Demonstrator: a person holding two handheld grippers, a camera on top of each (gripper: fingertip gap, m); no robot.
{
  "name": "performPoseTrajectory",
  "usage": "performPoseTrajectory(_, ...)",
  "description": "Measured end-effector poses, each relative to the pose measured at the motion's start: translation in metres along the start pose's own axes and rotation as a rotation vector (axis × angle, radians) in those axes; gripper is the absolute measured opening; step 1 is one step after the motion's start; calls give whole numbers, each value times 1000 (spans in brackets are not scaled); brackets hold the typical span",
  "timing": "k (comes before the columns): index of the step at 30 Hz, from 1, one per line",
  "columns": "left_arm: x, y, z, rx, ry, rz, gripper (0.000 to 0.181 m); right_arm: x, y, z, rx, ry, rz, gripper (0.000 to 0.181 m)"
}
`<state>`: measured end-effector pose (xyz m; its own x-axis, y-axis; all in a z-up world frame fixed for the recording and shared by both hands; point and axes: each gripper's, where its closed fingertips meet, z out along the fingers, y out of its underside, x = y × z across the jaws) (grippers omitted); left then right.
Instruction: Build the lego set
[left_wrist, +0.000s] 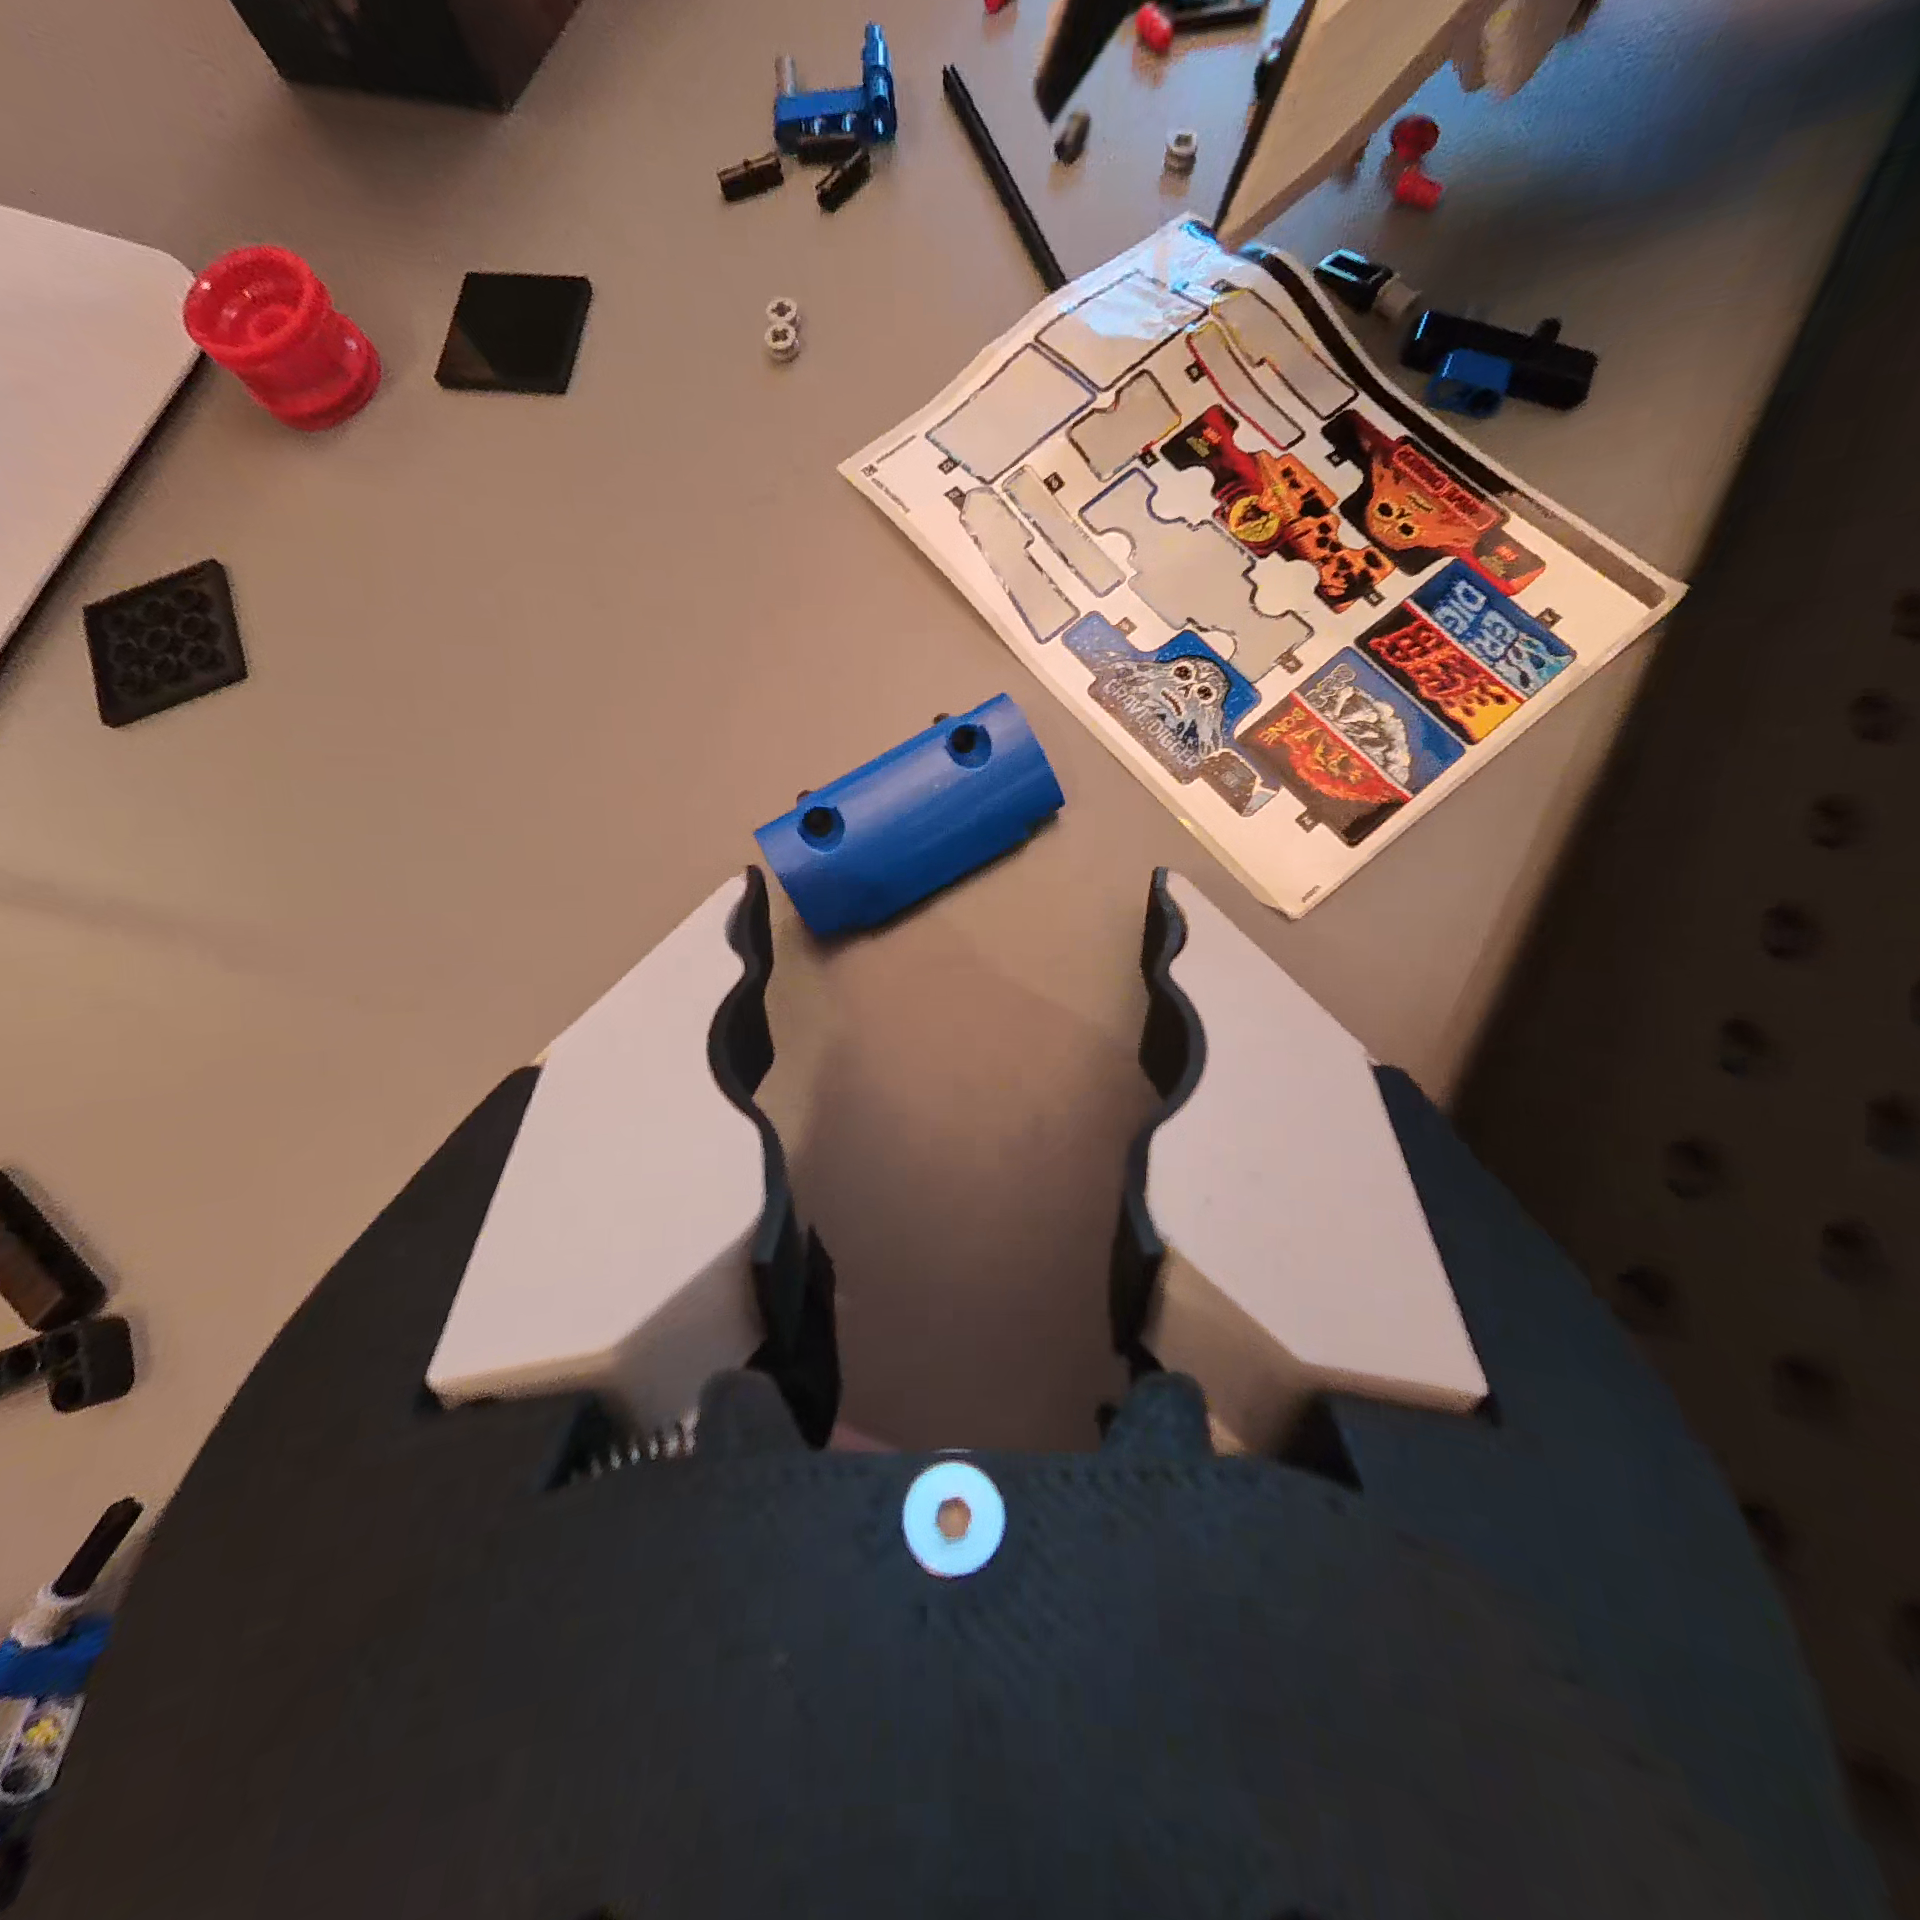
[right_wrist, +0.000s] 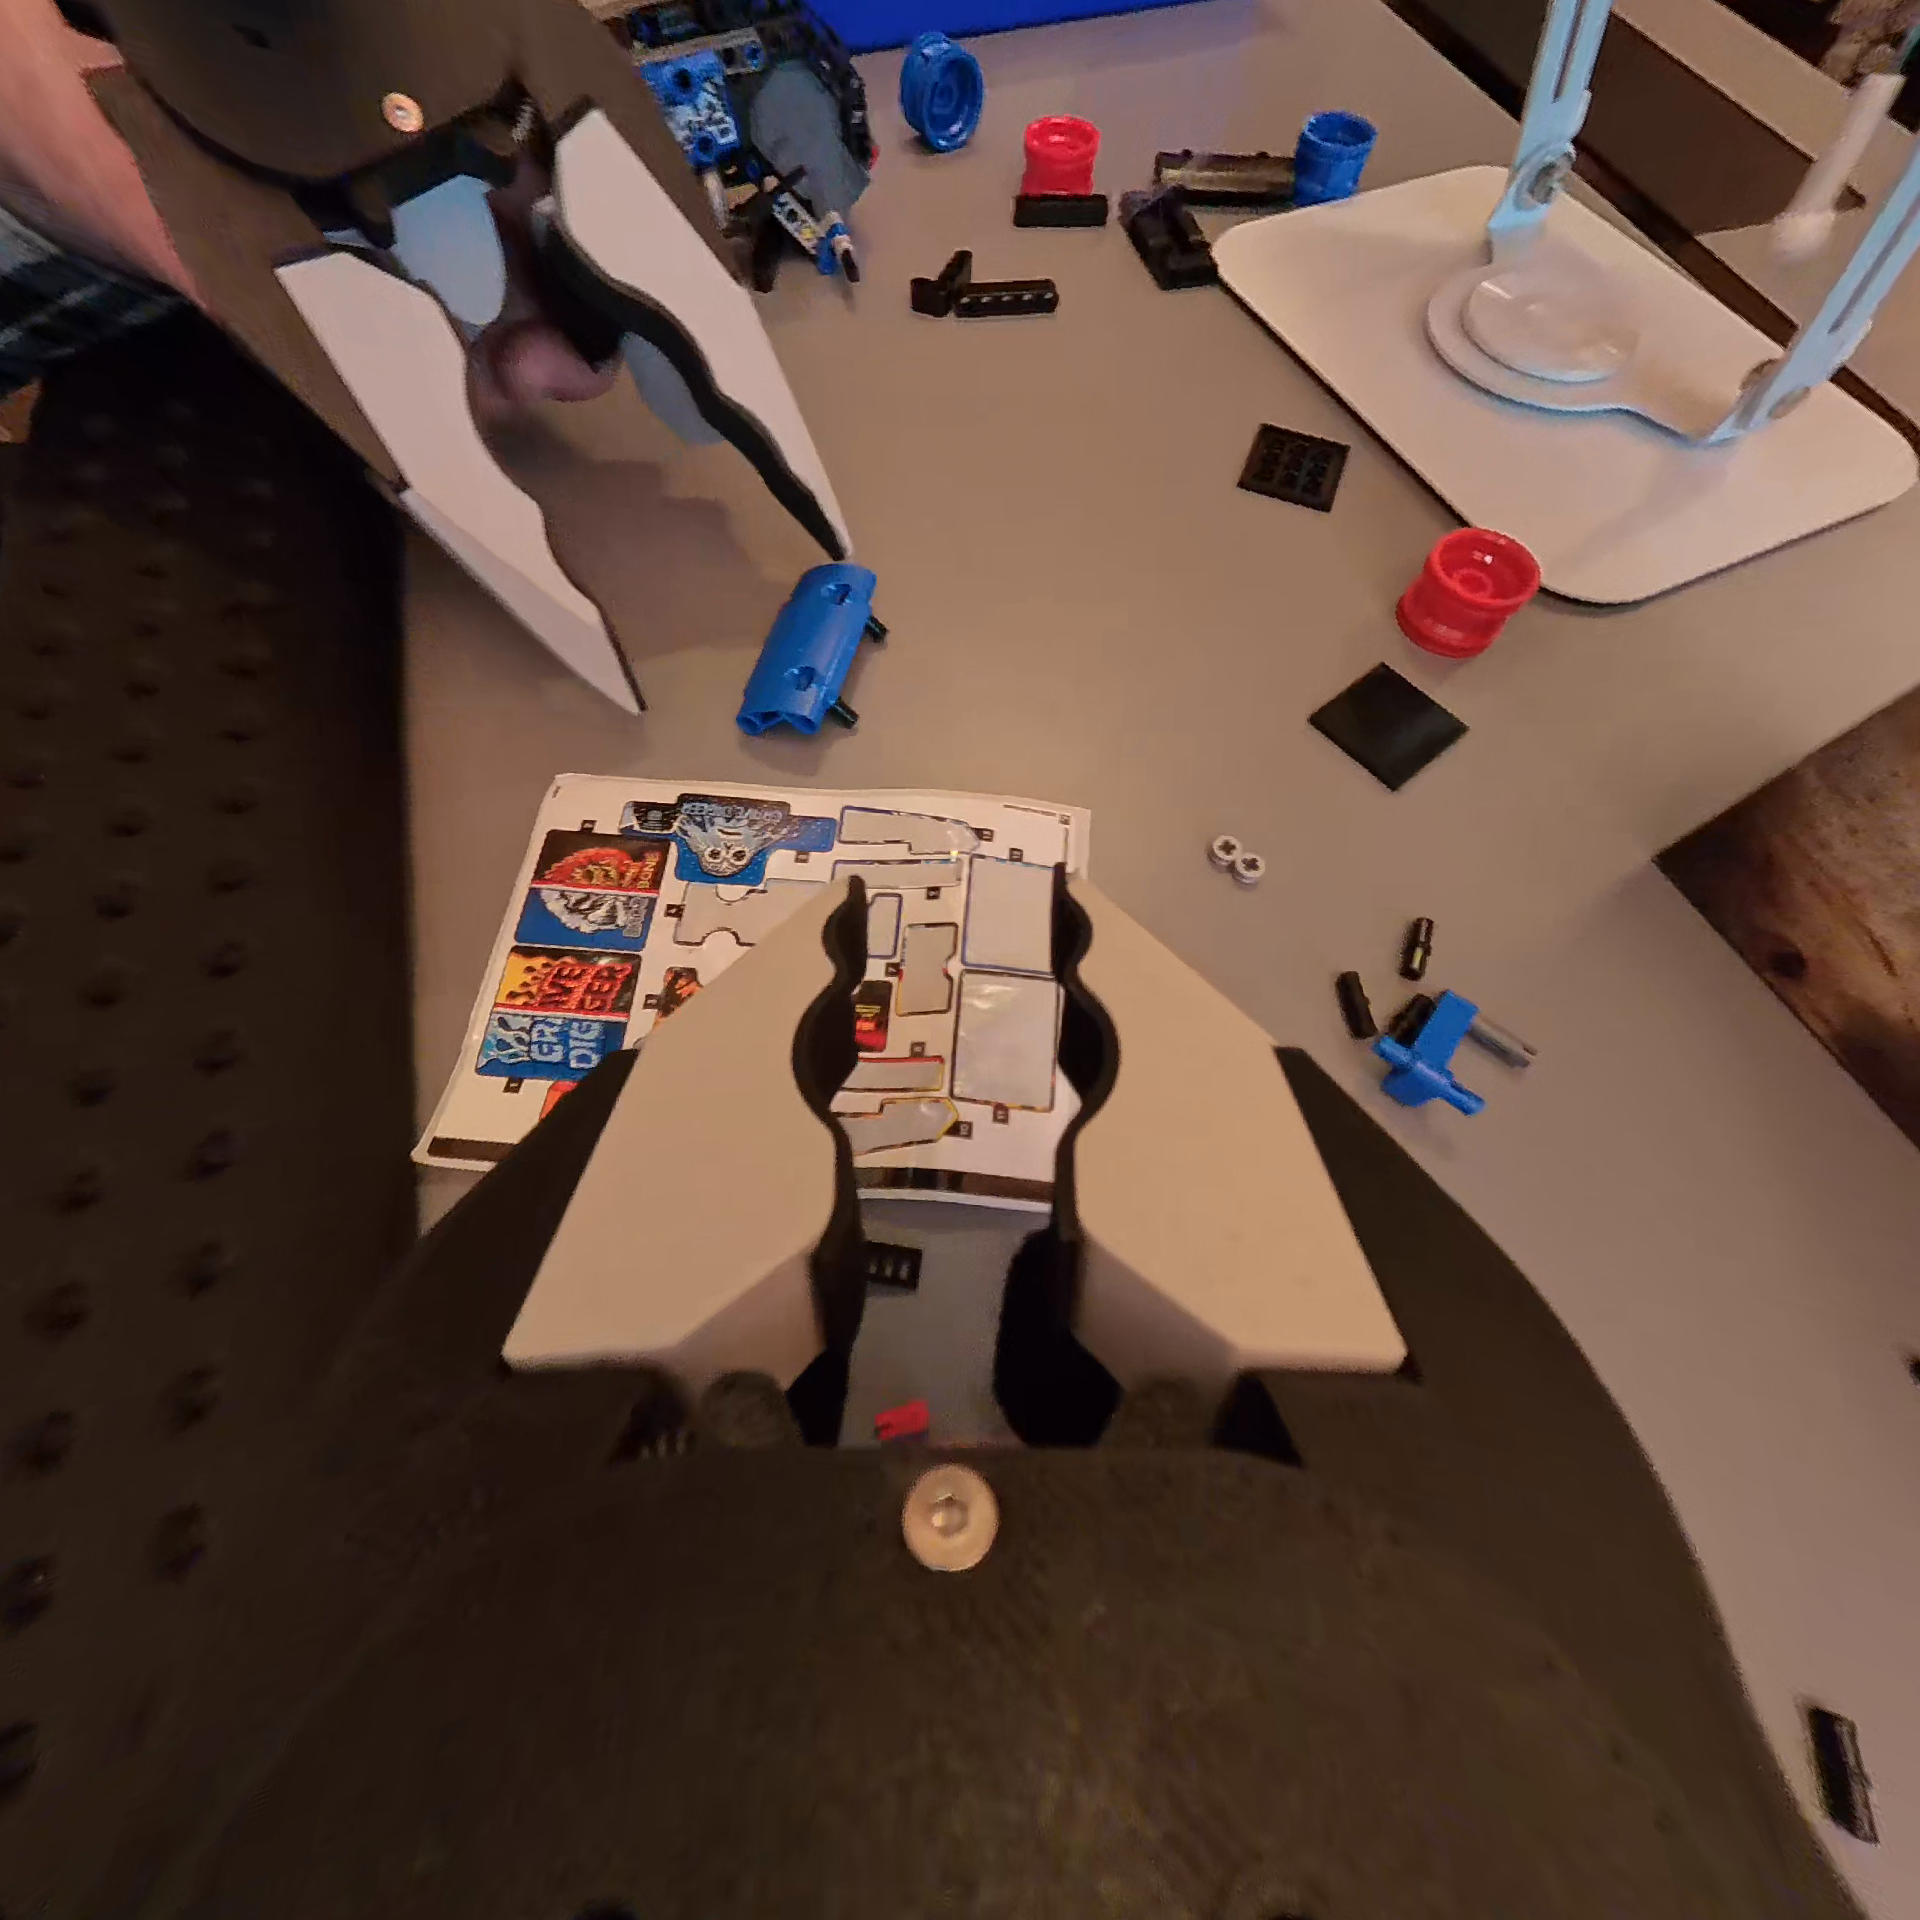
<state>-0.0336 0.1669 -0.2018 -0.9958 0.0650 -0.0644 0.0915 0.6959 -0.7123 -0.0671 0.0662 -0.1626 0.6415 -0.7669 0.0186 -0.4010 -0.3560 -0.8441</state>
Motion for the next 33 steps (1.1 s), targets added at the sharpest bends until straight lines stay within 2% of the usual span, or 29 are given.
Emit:
performPoseTrajectory(3,-2,1,1,4,4,-17,69,6,1,-1,-9,25,21,42)
performPoseTrajectory(7,-4,4,5,-15,-13,0,63,10,4,-3,-39,48,32,45)
performPoseTrajectory(13,-10,-3,2,26,-33,-10,62,9,11,-9,-92,19,97,48)
performPoseTrajectory(23,-13,-3,7,21,-65,33,59,-1,10,7,-297,-43,65,45)
performPoseTrajectory(26,-13,-3,10,9,-70,48,57,3,18,16,-384,-45,67,45)
performPoseTrajectory(29,-17,-5,12,1,-95,53,54,4,29,24,-445,-58,69,43)
performPoseTrajectory(33,-28,-7,14,-15,-147,49,52,4,38,30,-478,-58,48,26)
